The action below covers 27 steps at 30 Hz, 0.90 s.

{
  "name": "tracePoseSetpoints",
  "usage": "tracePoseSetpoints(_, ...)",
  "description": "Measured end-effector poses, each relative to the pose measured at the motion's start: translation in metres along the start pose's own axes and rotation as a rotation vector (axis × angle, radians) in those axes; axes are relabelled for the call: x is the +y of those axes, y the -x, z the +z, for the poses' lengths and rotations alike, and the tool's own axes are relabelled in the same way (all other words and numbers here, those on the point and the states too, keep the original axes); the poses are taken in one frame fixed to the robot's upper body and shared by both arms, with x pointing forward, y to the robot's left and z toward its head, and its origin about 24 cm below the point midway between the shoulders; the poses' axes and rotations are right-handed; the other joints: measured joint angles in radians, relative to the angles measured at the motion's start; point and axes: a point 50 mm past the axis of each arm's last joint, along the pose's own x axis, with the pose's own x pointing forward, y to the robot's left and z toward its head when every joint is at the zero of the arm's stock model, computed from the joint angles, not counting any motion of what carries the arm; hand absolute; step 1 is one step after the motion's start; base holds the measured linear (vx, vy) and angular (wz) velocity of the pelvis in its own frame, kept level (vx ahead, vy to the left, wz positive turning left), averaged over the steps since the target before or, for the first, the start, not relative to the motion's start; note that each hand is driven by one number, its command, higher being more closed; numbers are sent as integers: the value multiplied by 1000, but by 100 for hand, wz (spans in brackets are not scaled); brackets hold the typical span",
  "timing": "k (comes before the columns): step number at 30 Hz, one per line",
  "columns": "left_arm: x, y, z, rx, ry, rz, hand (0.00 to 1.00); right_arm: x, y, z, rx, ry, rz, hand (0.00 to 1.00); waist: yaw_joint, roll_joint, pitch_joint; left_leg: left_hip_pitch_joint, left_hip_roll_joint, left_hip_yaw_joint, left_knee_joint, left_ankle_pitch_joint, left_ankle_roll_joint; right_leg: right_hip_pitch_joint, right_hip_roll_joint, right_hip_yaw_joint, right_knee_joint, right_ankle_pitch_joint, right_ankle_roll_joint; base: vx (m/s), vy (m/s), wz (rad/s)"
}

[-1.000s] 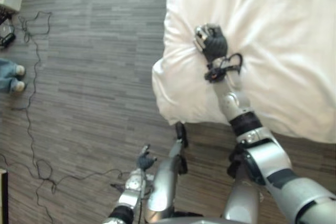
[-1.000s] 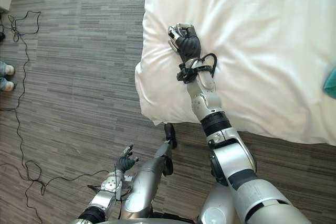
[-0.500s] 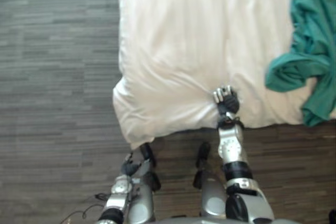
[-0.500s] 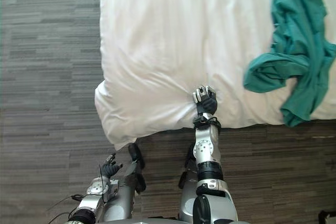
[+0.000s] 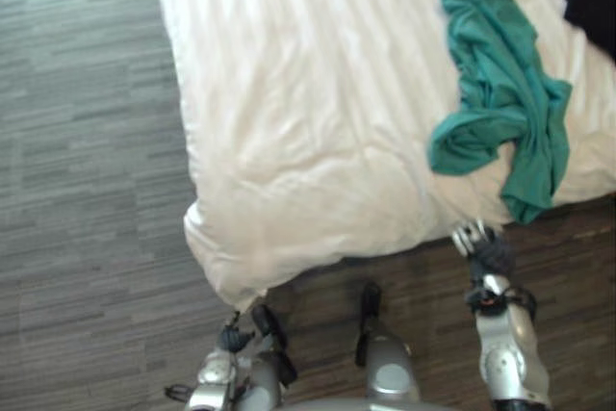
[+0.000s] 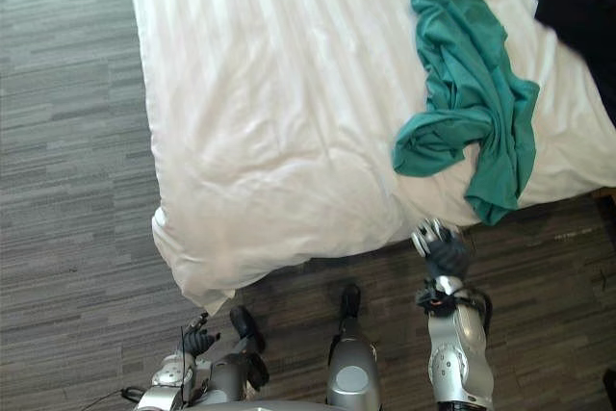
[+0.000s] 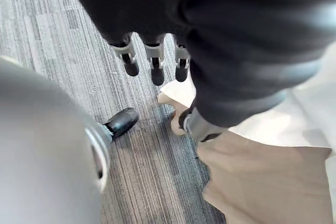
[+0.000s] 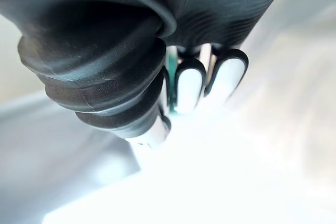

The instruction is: Tidy the bed and pick cloth on bed and put in laundry

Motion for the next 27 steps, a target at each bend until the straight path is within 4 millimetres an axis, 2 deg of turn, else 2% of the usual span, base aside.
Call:
tracePoseSetpoints(3, -3, 0, 1, -12, -18, -13, 0, 52, -20, -18, 48, -121, 286, 100, 36, 8, -17, -10, -3, -25, 0, 1, 1, 5, -4, -15, 1, -2, -1, 41, -6, 22)
tracePoseSetpoints(4, -3, 0, 1, -18, -21, -15, 0, 64, -21, -25, 76, -160, 345, 100, 38, 12, -19, -15, -5, -34, 0, 1, 1, 5, -6, -25, 1, -2, -1, 23, 12, 28)
tracePoseSetpoints(5, -5, 1, 2, -24, -30, -24, 0, 88, -22, -39, 140, -229, 450, 100, 43, 15, -21, -22, -9, -43, 0, 1, 2, 6, -11, -33, 2, -2, -1, 20, 17, 22)
tracePoseSetpoints(9, -8, 0, 5, -40, -38, -32, 0, 126, -18, -67, 271, -338, 585, 100, 57, 20, -19, -50, -14, -72, 1, 10, 12, -4, -18, -57, 9, -2, -1, 11, 14, 22)
tracePoseSetpoints(12, -10, 0, 9, -59, -48, -39, 0, 138, -12, -89, 387, -359, 643, 100, 62, 32, -13, -80, -18, -97, 1, 21, 17, -22, -24, -78, 24, -3, -3, -9, 17, 27)
tracePoseSetpoints(15, -14, -2, 15, -77, -45, -46, 0, 136, -2, -110, 500, -358, 643, 100, 71, 56, 5, -110, -21, -122, 4, 31, 22, -44, -30, -91, 45, -8, -7, -22, 23, 25)
tracePoseSetpoints(16, -15, -3, 17, -84, -46, -50, 0, 133, 1, -115, 525, -355, 638, 100, 74, 64, 12, -120, -23, -126, 8, 32, 24, -51, -35, -97, 52, -12, -5, -28, 27, 23)
tracePoseSetpoints(18, -18, -5, 26, -107, -41, -56, 0, 113, 8, -130, 607, -303, 578, 100, 79, 89, 50, -139, -26, -136, 9, 38, 27, -75, -43, -100, 75, -16, -7, -49, 31, 12)
tracePoseSetpoints(19, -18, -5, 27, -113, -40, -55, 0, 107, 10, -134, 625, -284, 560, 100, 81, 92, 58, -144, -26, -137, 9, 38, 27, -80, -44, -99, 77, -16, -7, -61, 27, 2)
tracePoseSetpoints(21, -18, -7, 36, -143, -39, -55, 0, 78, 12, -143, 670, -188, 455, 100, 84, 104, 94, -157, -26, -136, 8, 44, 25, -98, -46, -97, 87, -16, -7, -53, 14, 0)
tracePoseSetpoints(22, -19, -9, 44, -165, -39, -57, 0, 42, 12, -148, 703, -96, 302, 100, 85, 115, 121, -175, -26, -135, 7, 54, 30, -124, -47, -92, 99, -16, -7, -60, 13, -1)
tracePoseSetpoints(24, -19, -9, 49, -186, -31, -58, 0, 4, 5, -144, 699, 0, 119, 100, 81, 126, 145, -199, -27, -133, 5, 63, 34, -155, -51, -86, 113, -16, -8, -57, 6, -2)
tracePoseSetpoints(25, -21, -10, 53, -196, -27, -65, 0, -39, 3, -136, 692, 77, -113, 100, 75, 140, 154, -232, -27, -127, 4, 68, 34, -198, -56, -78, 126, -14, -9, -49, -2, -5)
tracePoseSetpoints(27, -24, -11, 59, -210, -25, -77, 0, -83, -1, -117, 644, 113, -356, 100, 75, 158, 165, -267, -27, -118, 2, 75, 38, -241, -58, -66, 127, -5, -10, -34, -3, -8)
